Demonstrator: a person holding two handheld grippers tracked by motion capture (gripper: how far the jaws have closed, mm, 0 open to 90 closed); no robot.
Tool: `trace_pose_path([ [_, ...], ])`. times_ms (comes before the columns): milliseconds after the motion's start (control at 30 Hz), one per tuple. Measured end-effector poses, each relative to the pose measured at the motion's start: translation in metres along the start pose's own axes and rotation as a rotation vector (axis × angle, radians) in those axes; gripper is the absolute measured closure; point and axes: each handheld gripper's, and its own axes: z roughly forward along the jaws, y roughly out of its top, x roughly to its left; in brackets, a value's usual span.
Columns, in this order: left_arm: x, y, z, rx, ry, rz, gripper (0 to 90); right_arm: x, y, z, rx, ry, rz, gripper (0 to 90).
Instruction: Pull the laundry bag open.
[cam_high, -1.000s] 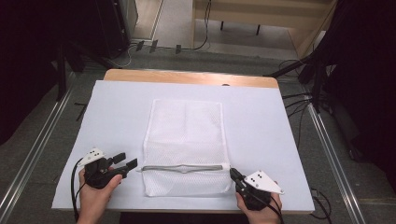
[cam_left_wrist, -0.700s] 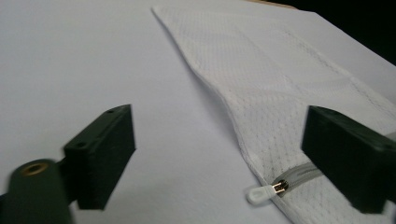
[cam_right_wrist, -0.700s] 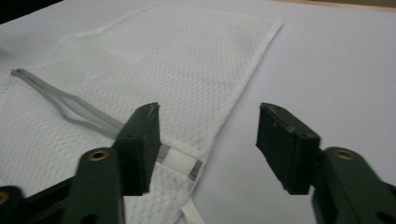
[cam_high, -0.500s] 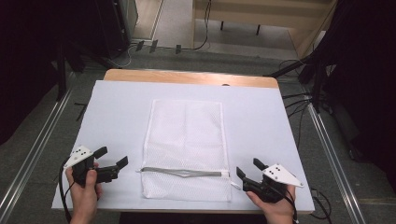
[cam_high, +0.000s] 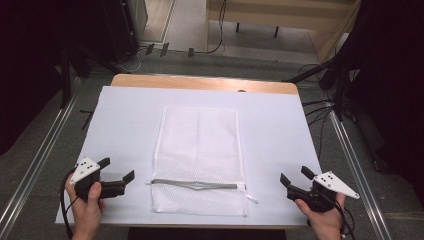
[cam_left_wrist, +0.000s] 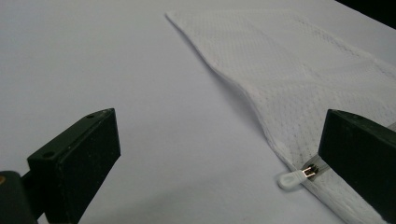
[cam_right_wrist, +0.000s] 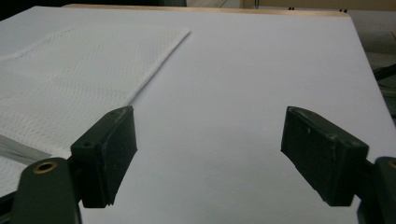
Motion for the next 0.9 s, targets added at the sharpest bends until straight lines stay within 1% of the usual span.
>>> trace_pose_path([
  [67, 0.002, 0.000, -0.002, -0.004, 0.010, -0.004, 0.0, -0.007, -0.001, -0.002, 0.004, 0.002, 0.014, 17.2],
  [167, 0.004, -0.001, -0.004, -0.009, 0.023, -0.013, 0.0, -0.014, -0.003, -0.003, 0.010, 0.036, 0.024, 15.8],
  [233, 0.006, -0.001, -0.005, -0.011, 0.025, -0.015, 0.0, -0.018, -0.005, -0.004, 0.016, 0.038, 0.024, 15.8],
  [300, 0.007, -0.001, -0.007, -0.015, 0.032, -0.014, 0.0, -0.021, -0.006, -0.005, 0.021, 0.022, 0.014, 15.8],
  [333, 0.009, -0.001, -0.008, -0.013, 0.035, -0.013, 0.0, -0.023, -0.007, -0.005, 0.025, 0.008, 0.012, 15.9],
  [400, 0.012, -0.002, -0.010, -0.019, 0.046, -0.019, 0.0, -0.027, -0.008, -0.007, 0.026, -0.005, 0.016, 15.9],
  [467, 0.018, -0.002, -0.014, -0.027, 0.052, -0.035, 0.0, -0.032, -0.009, -0.009, 0.026, -0.022, 0.016, 15.9],
  [533, 0.023, -0.003, -0.017, -0.042, 0.052, -0.060, 0.0, -0.036, -0.010, -0.011, 0.026, -0.033, 0.019, 15.9],
  [600, 0.026, -0.003, -0.020, -0.050, 0.056, -0.068, 0.0, -0.041, -0.011, -0.014, 0.025, -0.046, 0.023, 15.9],
  [667, 0.026, -0.004, -0.020, -0.048, 0.055, -0.066, 0.0, -0.044, -0.012, -0.017, 0.016, -0.051, 0.030, 15.9],
  [733, 0.026, -0.003, -0.020, -0.039, 0.054, -0.054, 0.0, -0.046, -0.012, -0.018, 0.014, -0.056, 0.038, 15.9],
  [900, 0.021, -0.003, -0.016, -0.026, 0.052, -0.034, 0.0, -0.043, -0.013, -0.015, 0.025, -0.053, 0.032, 15.9],
])
